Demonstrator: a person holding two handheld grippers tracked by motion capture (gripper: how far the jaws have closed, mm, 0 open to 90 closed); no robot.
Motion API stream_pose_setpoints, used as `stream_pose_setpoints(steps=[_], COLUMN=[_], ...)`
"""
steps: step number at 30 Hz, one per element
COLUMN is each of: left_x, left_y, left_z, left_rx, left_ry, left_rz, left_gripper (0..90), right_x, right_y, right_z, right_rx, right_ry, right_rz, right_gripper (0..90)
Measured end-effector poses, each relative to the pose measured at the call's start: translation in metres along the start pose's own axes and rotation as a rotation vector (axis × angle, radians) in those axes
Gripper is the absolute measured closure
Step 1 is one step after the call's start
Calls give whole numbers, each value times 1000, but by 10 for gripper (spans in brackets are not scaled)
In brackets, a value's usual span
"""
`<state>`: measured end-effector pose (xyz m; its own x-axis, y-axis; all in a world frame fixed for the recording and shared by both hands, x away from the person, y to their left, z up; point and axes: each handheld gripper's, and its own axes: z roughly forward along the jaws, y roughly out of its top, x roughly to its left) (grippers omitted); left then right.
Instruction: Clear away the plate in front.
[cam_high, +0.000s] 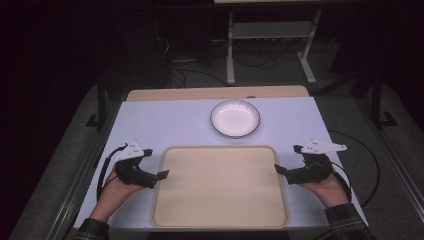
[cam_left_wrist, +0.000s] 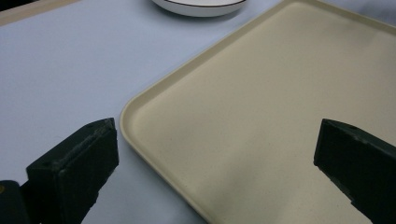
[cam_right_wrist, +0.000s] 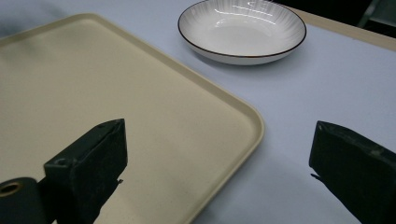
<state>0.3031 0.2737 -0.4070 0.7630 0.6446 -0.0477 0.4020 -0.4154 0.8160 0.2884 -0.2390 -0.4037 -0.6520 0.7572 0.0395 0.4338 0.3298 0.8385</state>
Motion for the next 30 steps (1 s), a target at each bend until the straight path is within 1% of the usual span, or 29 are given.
stream_pose_setpoints(steps=[2, 4, 8, 10, 15, 16, 20, 22, 25, 29, 30], left_x=[1, 1, 2, 3, 4, 4, 5, 5, 6, 6, 6], left_y=[0, 0, 0, 1, 0, -1, -1, -2, -3, -4, -4], left_z=[1, 2, 5, 6, 9, 9, 7, 7, 6, 4, 4], left_rx=[0, -1, 2, 4, 8, 11, 1, 4, 1, -1, -1], left_ry=[-2, -5, -10, -13, -17, -19, -21, -19, -17, -11, -10], left_rz=[-4, -7, -12, -5, -8, -10, -10, -13, -17, -20, -21], left_gripper=[0, 0, 0, 0, 0, 0, 0, 0, 0, 0, 0], right_x=[0, -1, -3, -4, -6, -8, -11, -12, -14, -18, -19], right_y=[0, 0, 2, 4, 7, 9, 13, 15, 17, 20, 21], right_z=[0, 3, 6, 8, 12, 13, 16, 17, 19, 22, 23], right_rx=[0, 17, 23, 24, 26, 26, 30, 26, 28, 34, 39], right_ry=[2, -3, 1, 2, 4, 7, 8, 13, 14, 25, 35], right_rz=[2, 7, 18, 18, 14, 23, 31, 39, 38, 45, 49], right_gripper=[32, 22, 22, 22, 22, 22, 22, 23, 23, 32, 33])
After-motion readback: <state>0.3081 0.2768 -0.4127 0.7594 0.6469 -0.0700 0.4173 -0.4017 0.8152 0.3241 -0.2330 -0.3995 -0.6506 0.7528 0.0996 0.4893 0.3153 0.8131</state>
